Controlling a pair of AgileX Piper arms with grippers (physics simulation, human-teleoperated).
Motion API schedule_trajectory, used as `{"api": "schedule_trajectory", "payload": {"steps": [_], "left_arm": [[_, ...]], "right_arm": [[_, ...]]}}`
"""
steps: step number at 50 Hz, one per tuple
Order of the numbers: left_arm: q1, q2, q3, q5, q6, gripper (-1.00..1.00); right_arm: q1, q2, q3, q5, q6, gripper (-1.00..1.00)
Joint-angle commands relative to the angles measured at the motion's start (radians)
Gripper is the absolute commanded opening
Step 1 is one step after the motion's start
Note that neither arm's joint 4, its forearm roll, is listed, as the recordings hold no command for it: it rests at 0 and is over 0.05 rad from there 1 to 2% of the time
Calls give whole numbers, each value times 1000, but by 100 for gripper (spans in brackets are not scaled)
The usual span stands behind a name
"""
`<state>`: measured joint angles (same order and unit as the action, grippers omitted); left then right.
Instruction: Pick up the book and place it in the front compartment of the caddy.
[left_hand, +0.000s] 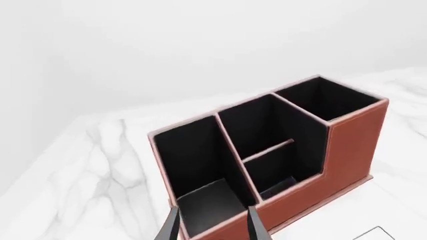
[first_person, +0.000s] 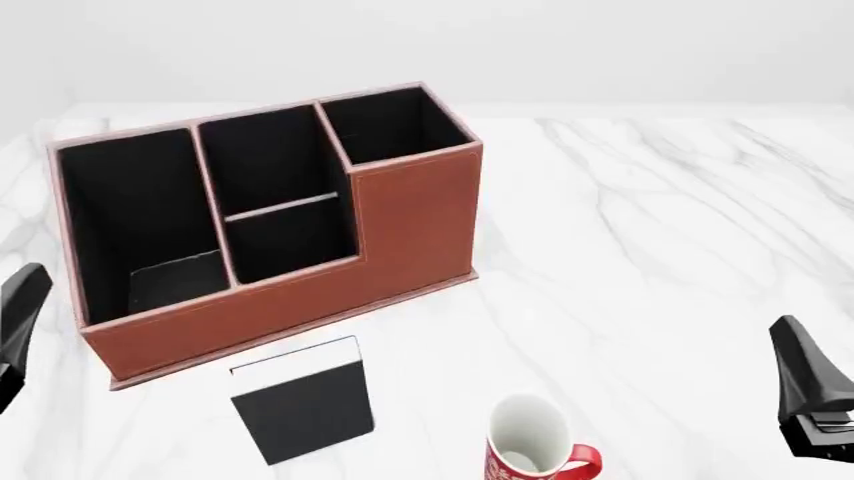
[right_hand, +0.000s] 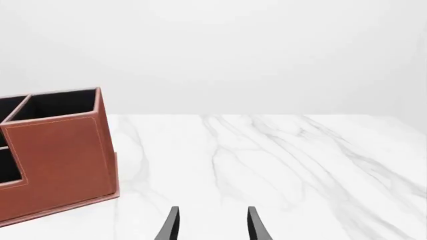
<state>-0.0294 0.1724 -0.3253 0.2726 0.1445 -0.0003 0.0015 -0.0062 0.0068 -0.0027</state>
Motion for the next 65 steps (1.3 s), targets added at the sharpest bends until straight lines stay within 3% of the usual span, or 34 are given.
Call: {"api": "schedule_trajectory", "payload": {"steps": [1, 10, 18, 20, 21, 22, 31, 53, 57, 59, 61, 63, 65], "left_arm": [[-67, 107, -173, 146, 35, 100], [-156, 261, -275, 214, 113, 100], [-246, 360, -328, 275, 117, 100], [-297, 374, -359, 304, 91, 100], [-297, 374, -359, 305, 91, 100], [-267, 382, -360, 324, 155, 100], [-320, 447, -412, 397, 197, 100], [-380, 628, -527, 610, 423, 100], [-413, 668, -563, 645, 413, 100], [-397, 681, -560, 661, 454, 100], [-428, 711, -579, 679, 434, 100], [-400, 720, -570, 690, 480, 100], [-410, 728, -584, 695, 473, 100]], "right_arm": [[0, 1, 0, -1, 1, 100], [0, 1, 0, -1, 1, 100], [0, 1, 0, -1, 1, 100], [0, 1, 0, -1, 1, 100], [0, 1, 0, -1, 1, 100], [0, 1, 0, -1, 1, 100], [0, 1, 0, -1, 1, 100], [0, 1, 0, -1, 1, 100], [0, 1, 0, -1, 1, 100], [0, 1, 0, -1, 1, 100], [0, 1, 0, -1, 1, 100], [0, 1, 0, -1, 1, 100], [0, 1, 0, -1, 1, 100]]}}
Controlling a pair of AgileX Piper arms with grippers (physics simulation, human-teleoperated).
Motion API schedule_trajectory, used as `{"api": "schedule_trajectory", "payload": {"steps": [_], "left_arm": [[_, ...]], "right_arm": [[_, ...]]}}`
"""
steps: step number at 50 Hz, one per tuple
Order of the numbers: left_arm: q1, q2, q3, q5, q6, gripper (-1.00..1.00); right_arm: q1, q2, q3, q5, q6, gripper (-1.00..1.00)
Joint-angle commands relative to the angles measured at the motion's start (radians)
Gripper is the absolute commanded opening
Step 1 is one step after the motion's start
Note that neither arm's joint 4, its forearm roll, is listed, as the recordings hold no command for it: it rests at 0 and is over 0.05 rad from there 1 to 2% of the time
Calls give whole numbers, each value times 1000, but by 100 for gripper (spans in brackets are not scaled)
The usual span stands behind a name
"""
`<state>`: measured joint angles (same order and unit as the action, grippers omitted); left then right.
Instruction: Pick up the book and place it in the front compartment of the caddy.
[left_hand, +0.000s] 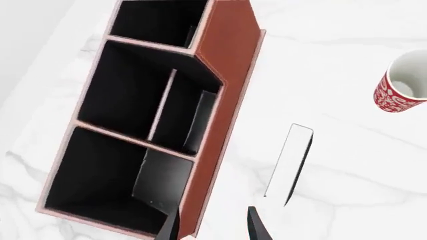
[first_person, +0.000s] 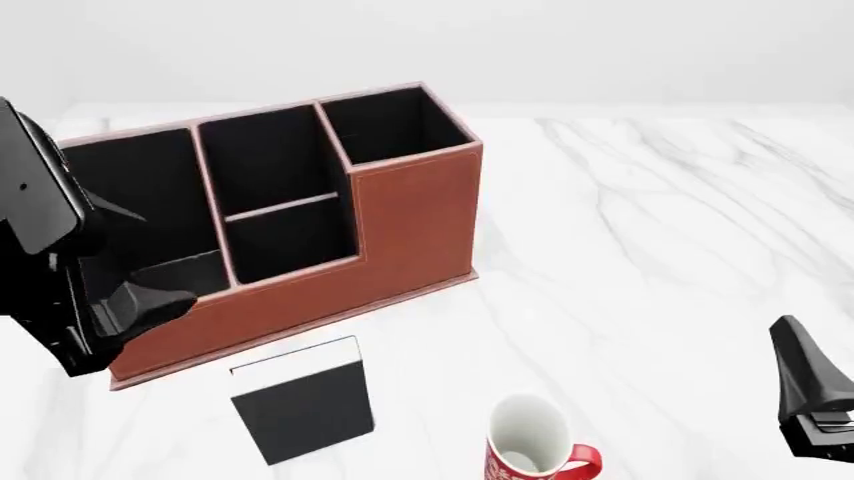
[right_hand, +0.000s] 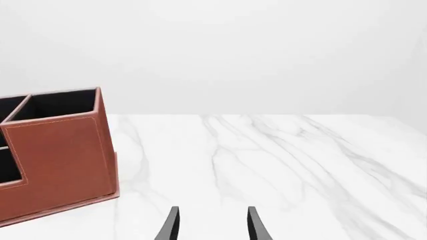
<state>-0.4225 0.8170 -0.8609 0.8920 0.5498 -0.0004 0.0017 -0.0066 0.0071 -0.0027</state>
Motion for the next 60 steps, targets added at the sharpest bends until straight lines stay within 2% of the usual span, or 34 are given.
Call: {"api": "schedule_trajectory", "payload": {"steps": [1, 3, 5, 9, 11, 19, 21, 26, 34, 36, 37, 39, 41, 49, 53, 54, 60], "left_arm": [[-31, 106, -66, 93, 67, 100], [-24, 111, -73, 97, 73, 100], [6, 120, -66, 108, 114, 100], [-44, 180, -129, 140, 58, 100], [-19, 189, -132, 149, 88, 100], [-62, 246, -170, 185, 61, 100], [-38, 253, -168, 190, 87, 100], [-72, 282, -200, 218, 66, 100], [-64, 317, -210, 230, 76, 100], [-87, 335, -230, 241, 54, 100], [-65, 333, -219, 238, 80, 100], [-74, 336, -213, 239, 80, 100], [-101, 348, -226, 244, 52, 100], [-129, 364, -215, 245, 38, 100], [-174, 381, -208, 246, 3, 100], [-214, 425, -219, 259, -26, 100], [-222, 441, -223, 259, -27, 100]], "right_arm": [[0, 1, 0, -2, 1, 100], [0, 1, 0, -2, 1, 100], [0, 1, 0, -1, 1, 100], [0, 1, 0, -2, 1, 100], [0, 1, 0, -2, 1, 100], [0, 1, 0, -2, 1, 100], [0, 1, 0, -2, 1, 100], [0, 1, 0, -1, 1, 100], [0, 1, 0, -2, 1, 100], [0, 1, 0, -2, 1, 100], [0, 1, 0, -2, 1, 100], [0, 1, 0, -1, 1, 100], [0, 1, 0, -2, 1, 100], [0, 1, 0, -2, 1, 100], [0, 1, 0, -2, 1, 100], [0, 1, 0, -2, 1, 100], [0, 1, 0, -2, 1, 100]]}}
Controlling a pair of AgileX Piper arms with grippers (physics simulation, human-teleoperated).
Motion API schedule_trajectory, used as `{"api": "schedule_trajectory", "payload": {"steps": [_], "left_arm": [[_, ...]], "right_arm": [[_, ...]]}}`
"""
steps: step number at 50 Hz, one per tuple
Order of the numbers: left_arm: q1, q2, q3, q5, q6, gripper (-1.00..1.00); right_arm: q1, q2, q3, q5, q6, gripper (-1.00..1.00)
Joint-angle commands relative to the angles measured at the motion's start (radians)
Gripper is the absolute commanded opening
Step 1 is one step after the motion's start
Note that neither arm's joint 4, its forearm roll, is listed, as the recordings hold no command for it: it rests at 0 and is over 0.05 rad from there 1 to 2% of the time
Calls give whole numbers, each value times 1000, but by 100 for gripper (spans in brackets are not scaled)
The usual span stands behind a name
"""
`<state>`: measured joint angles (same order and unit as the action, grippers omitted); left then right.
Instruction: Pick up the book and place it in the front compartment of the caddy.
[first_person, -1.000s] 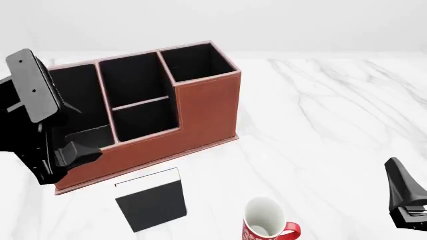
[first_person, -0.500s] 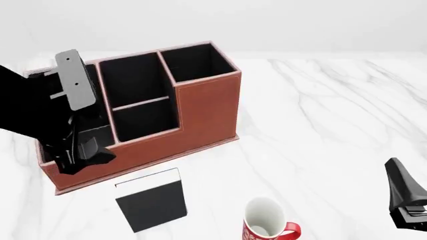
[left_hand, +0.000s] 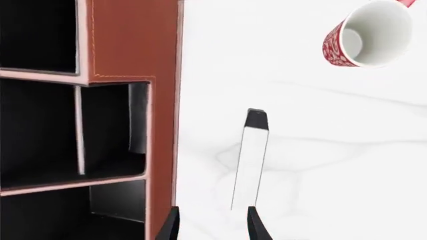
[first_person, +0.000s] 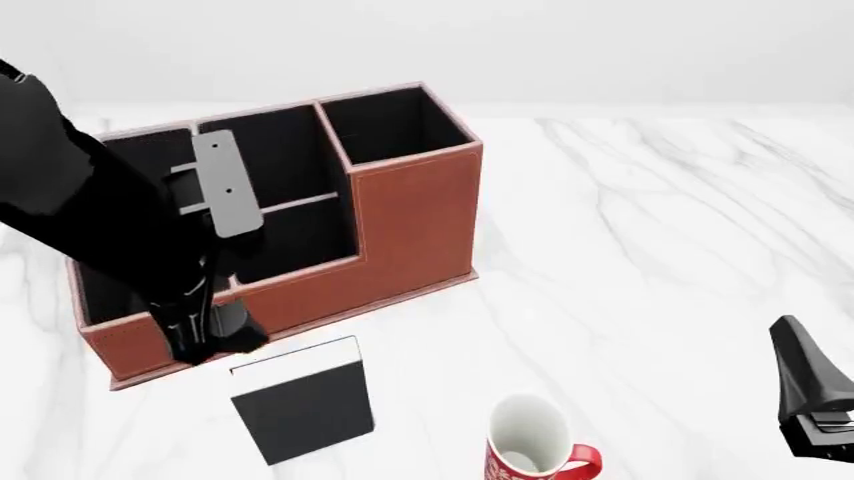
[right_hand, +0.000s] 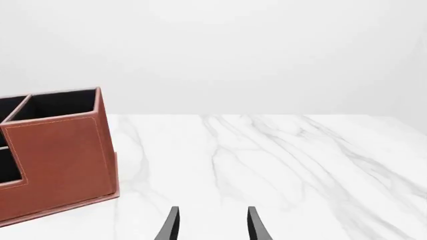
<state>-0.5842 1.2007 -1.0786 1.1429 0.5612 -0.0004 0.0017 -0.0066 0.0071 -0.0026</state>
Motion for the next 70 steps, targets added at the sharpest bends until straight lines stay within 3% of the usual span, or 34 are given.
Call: {"api": "schedule_trajectory", "payload": {"steps": [1, 32, 58, 70], "left_arm": [[-60, 58, -5, 8, -38, 100], [-135, 106, 8, -2, -82, 100], [-218, 180, 82, -104, -160, 100], [-210, 202, 116, -153, -166, 100]], "right_arm": [[0, 1, 0, -2, 1, 100], [0, 1, 0, -2, 1, 100], [0, 1, 0, -2, 1, 100], [0, 1, 0, -2, 1, 100]]}}
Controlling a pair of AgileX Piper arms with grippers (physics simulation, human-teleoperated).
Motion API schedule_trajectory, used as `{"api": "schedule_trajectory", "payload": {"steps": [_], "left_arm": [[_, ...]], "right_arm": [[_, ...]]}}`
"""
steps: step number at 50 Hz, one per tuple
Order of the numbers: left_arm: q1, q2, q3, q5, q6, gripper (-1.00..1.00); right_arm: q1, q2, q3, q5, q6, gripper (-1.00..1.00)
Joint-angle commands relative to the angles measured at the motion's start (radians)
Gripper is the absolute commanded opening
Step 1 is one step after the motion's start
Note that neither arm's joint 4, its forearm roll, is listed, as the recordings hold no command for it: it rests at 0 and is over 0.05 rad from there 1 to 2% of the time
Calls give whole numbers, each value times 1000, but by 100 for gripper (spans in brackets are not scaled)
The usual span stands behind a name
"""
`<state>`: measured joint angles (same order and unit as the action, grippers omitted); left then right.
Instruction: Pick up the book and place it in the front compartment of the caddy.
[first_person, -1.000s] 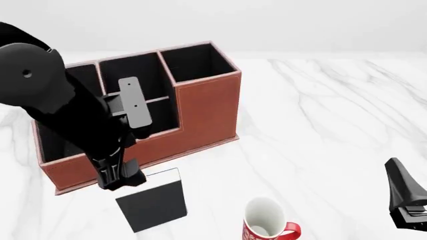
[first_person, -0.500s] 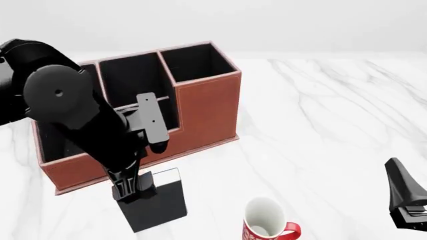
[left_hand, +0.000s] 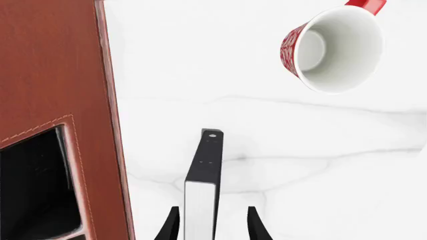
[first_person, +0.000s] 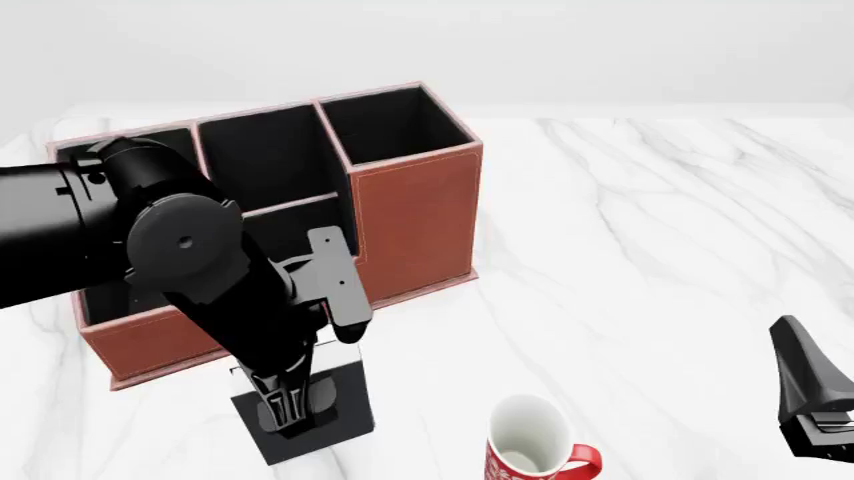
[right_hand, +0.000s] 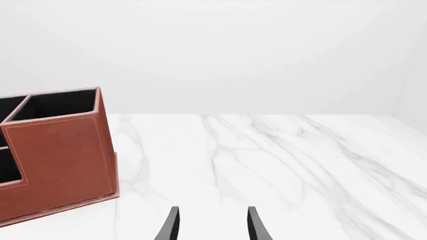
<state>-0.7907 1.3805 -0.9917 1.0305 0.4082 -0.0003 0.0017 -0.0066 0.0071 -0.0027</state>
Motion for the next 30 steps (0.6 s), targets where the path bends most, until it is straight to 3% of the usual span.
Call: {"api": "schedule_trajectory", "payload": {"steps": [1, 22, 29, 30], "left_arm": [[-2, 23, 35, -44, -11, 100], [0, 44, 95, -103, -28, 100], [24, 48, 103, -106, 12, 100], [24, 49, 97, -101, 15, -100]], "right_arm": [[0, 1, 0, -2, 1, 100], [0, 1, 0, -2, 1, 100], [1, 1, 3, -5, 2, 100], [1, 1, 2, -4, 1, 100]]}}
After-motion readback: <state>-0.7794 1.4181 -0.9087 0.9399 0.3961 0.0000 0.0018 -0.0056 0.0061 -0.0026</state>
